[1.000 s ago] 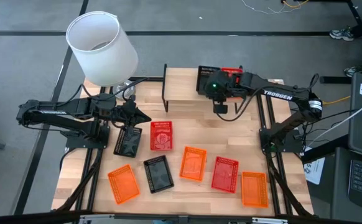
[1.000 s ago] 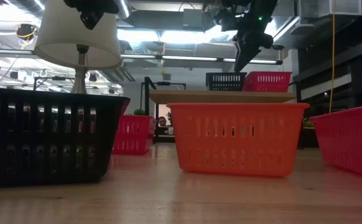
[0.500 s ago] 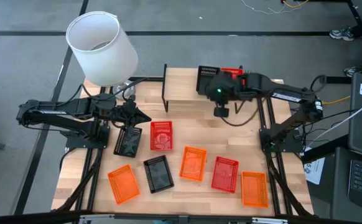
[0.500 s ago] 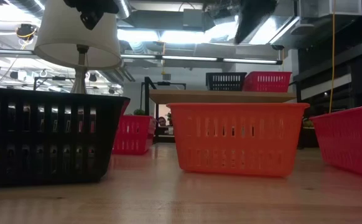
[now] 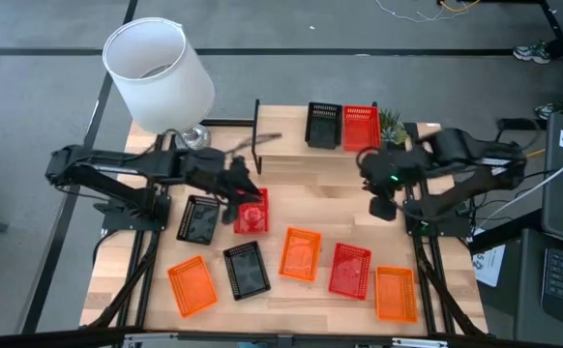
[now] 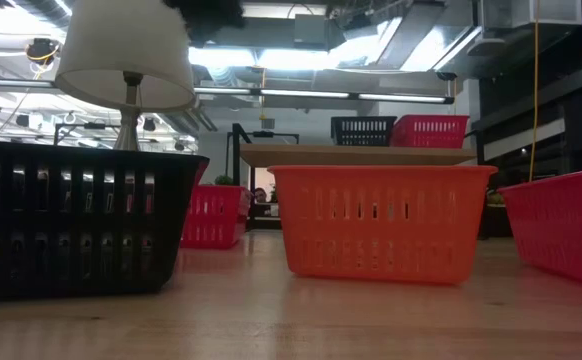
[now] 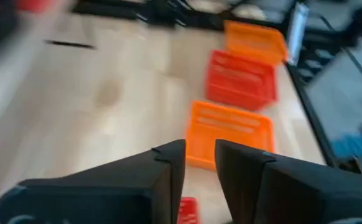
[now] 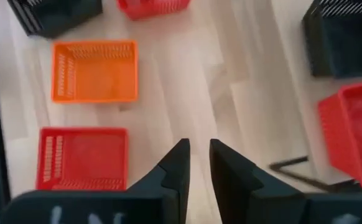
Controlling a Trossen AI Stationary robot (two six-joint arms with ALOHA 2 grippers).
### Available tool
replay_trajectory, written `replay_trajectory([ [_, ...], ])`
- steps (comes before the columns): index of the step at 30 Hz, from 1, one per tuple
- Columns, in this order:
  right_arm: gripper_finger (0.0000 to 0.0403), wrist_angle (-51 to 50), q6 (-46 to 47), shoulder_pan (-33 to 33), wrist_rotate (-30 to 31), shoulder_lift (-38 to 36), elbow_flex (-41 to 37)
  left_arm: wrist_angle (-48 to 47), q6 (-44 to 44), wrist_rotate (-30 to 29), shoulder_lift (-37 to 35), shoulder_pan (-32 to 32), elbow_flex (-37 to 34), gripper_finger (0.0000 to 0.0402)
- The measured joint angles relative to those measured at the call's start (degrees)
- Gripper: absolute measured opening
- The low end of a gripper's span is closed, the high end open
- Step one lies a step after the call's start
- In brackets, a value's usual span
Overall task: Stack baskets on shelf by color
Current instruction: Put the middle orange basket on the shelf
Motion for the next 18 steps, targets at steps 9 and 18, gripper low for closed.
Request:
replay_trajectory([
  [9,0.0062,1.4,12.3,8.7,9.3,-7.5,-9.5,4.2,2.4,2.1,21.4,-2.6,8.1,0.0085],
  [18,0.0062,2.6,16.1,11.4,9.3,-8.9,-15.8,4.3,3.3,4.1,38.1,-5.0,16.8,0.0084],
])
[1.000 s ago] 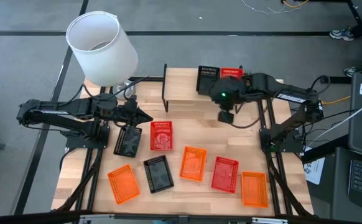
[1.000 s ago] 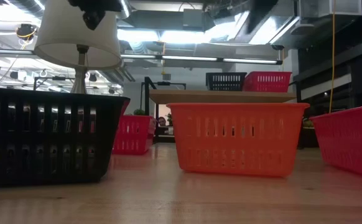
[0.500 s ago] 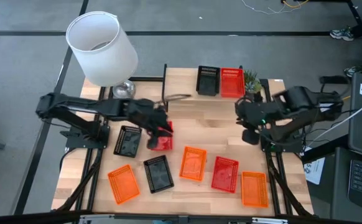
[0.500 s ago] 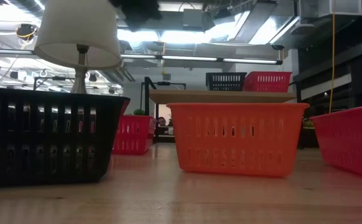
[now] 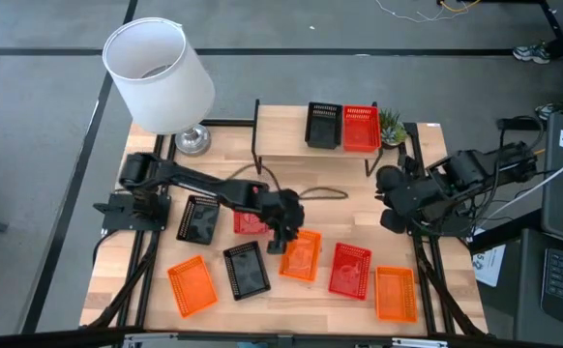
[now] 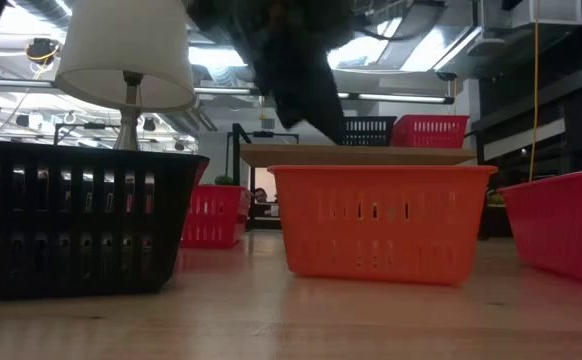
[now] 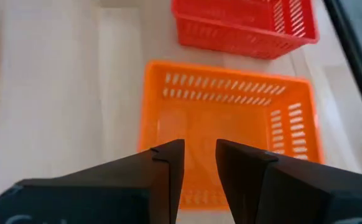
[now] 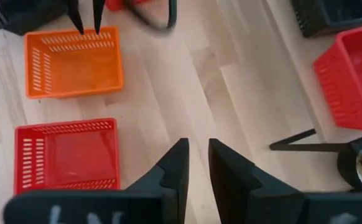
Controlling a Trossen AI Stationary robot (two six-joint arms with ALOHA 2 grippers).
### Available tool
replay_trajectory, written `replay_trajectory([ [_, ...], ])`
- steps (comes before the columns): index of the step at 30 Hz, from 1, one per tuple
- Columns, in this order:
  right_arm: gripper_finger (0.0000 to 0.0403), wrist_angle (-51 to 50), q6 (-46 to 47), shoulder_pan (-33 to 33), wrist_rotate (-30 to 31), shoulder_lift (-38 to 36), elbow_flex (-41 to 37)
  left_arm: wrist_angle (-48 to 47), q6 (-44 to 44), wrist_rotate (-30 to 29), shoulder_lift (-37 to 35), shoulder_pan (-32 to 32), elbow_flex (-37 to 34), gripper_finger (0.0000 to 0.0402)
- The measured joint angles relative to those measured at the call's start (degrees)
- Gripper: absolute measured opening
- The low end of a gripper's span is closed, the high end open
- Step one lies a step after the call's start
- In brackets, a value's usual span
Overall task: Stack baskets on shelf by color
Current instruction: Put the middle orange basket on the shelf
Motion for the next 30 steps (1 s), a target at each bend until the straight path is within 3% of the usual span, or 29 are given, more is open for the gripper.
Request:
replay_trajectory([
  [4,0.0062,1.5,-0.2,0.6,0.0,0.0,-2.1,-0.3,0.8,0.8,3.4,-1.3,3.0,0.0083],
  [9,0.0062,1.4,-0.2,0.8,0.1,0.0,-3.8,0.1,1.8,8.9,3.2,-4.8,5.8,0.0083],
  [11,0.0062,1.4,-0.3,0.8,0.6,0.0,-4.3,-0.2,0.6,9.7,3.3,-6.9,6.1,0.0083],
  [13,0.0062,1.3,-0.3,0.8,1.5,0.0,-4.8,0.0,-0.8,7.6,3.5,-9.3,6.3,0.0083],
  [16,0.0062,1.1,-0.3,0.8,1.7,0.0,-5.5,0.2,-2.5,-2.6,5.0,-13.6,6.2,0.0083],
  [19,0.0062,1.1,-0.4,0.8,1.7,0.0,-5.6,0.8,-2.8,-9.2,6.1,-16.8,7.1,0.0086],
  [24,0.0062,1.0,-0.4,0.8,1.6,-0.1,-5.6,0.5,-7.1,-15.5,7.0,-18.4,7.1,0.0107],
  [30,0.0062,1.0,-0.3,0.8,1.5,-0.1,-5.6,-0.1,-7.2,-16.9,6.9,-18.6,7.1,0.0118],
])
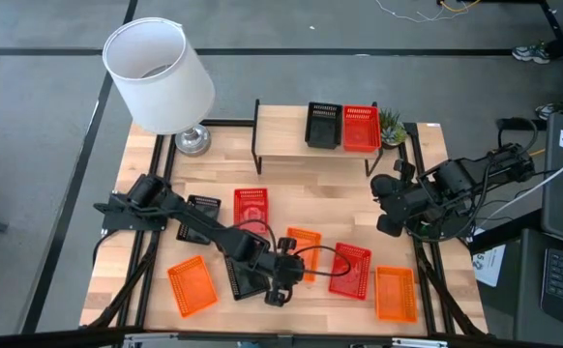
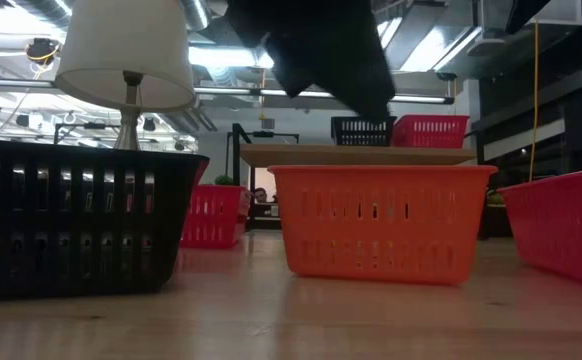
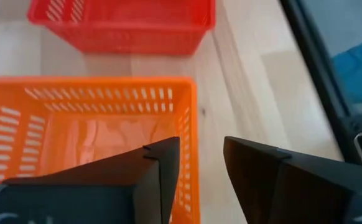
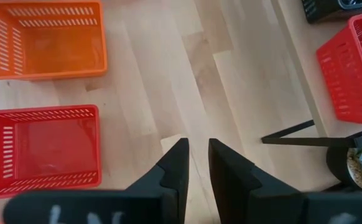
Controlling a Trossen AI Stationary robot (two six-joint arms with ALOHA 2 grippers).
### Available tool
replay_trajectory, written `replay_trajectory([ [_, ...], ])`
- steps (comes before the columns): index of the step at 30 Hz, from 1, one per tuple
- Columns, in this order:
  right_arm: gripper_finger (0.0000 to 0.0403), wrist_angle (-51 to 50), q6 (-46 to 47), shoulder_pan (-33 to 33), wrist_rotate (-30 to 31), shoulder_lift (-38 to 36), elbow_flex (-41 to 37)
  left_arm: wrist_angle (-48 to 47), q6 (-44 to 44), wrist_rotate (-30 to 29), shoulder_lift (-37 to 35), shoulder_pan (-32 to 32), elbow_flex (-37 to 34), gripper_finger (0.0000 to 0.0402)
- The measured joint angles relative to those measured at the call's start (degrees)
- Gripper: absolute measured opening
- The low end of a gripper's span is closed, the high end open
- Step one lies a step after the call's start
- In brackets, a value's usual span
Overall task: Stack baskets on shelf by color
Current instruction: Put the middle orange basket on the shelf
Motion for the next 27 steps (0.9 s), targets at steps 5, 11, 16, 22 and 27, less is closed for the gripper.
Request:
replay_trajectory([
  [5,0.0062,-0.1,-0.1,0.0,0.0,0.0,0.0,0.0,0.0,-0.3,0.1,0.0,-0.1,0.0119],
  [11,0.0062,-0.1,-1.1,0.0,0.0,0.0,0.0,-0.2,0.0,-0.8,1.9,0.4,-0.1,0.0119],
  [16,0.0062,-0.2,-1.5,0.0,0.0,0.0,0.0,0.6,-0.5,-0.4,4.0,0.6,-0.1,0.0119],
  [22,0.0062,-0.4,-1.6,0.0,0.0,0.0,0.0,2.4,-1.3,-0.8,6.1,1.0,-0.1,0.0117],
  [27,0.0062,-0.3,-1.6,0.0,0.0,0.0,0.0,1.7,0.8,-0.3,6.9,1.6,-0.1,0.0047],
])
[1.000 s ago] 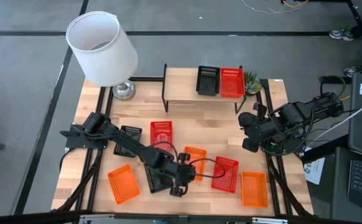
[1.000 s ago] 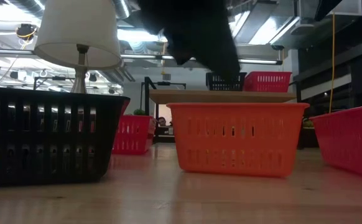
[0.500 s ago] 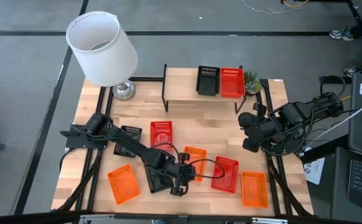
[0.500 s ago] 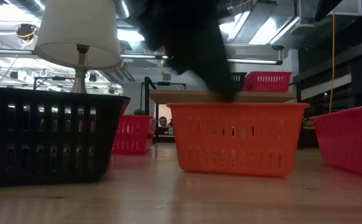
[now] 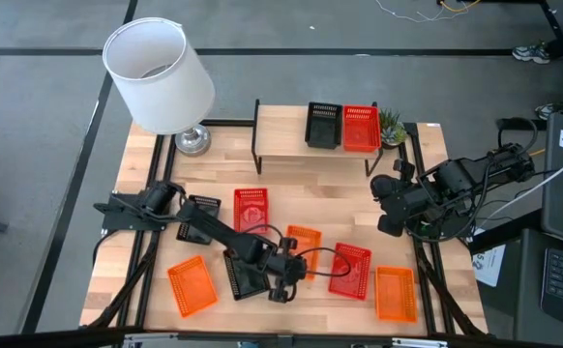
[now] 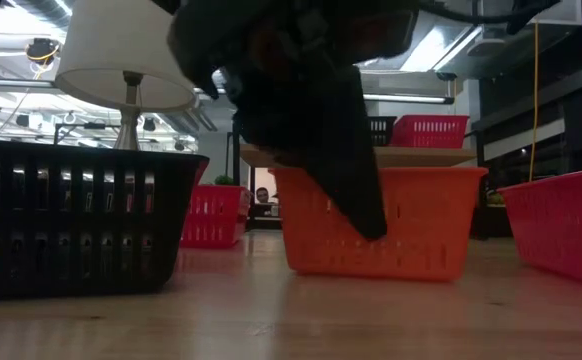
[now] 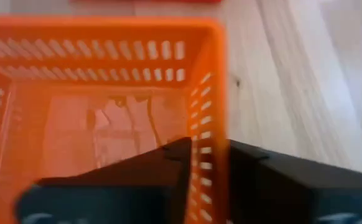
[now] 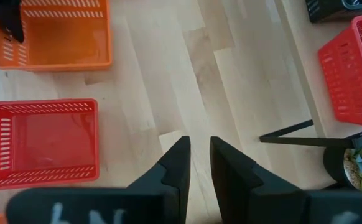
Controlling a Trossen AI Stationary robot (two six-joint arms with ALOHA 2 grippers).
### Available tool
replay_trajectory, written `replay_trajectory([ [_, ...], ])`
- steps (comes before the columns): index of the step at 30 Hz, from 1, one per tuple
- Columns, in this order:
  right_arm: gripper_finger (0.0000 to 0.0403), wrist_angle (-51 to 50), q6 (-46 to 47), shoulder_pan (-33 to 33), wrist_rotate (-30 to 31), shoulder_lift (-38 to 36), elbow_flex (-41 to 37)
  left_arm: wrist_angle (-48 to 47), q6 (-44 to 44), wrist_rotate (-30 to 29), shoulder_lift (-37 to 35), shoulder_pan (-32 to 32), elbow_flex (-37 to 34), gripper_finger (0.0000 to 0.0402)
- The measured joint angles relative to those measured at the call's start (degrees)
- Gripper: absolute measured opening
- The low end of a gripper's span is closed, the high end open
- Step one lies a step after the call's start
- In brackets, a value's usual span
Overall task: Stack baskets on shelf by color
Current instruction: Put the middle orange basket on the shelf
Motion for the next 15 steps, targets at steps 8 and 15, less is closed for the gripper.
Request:
replay_trajectory([
  [8,0.0062,0.0,-0.1,0.0,0.0,0.0,0.0,-12.0,8.0,-0.2,-6.4,3.7,3.9,0.0001],
  [15,0.0062,0.0,-1.6,0.0,1.4,0.0,0.0,-27.9,15.3,-1.3,-13.8,7.7,17.5,0.0000],
])
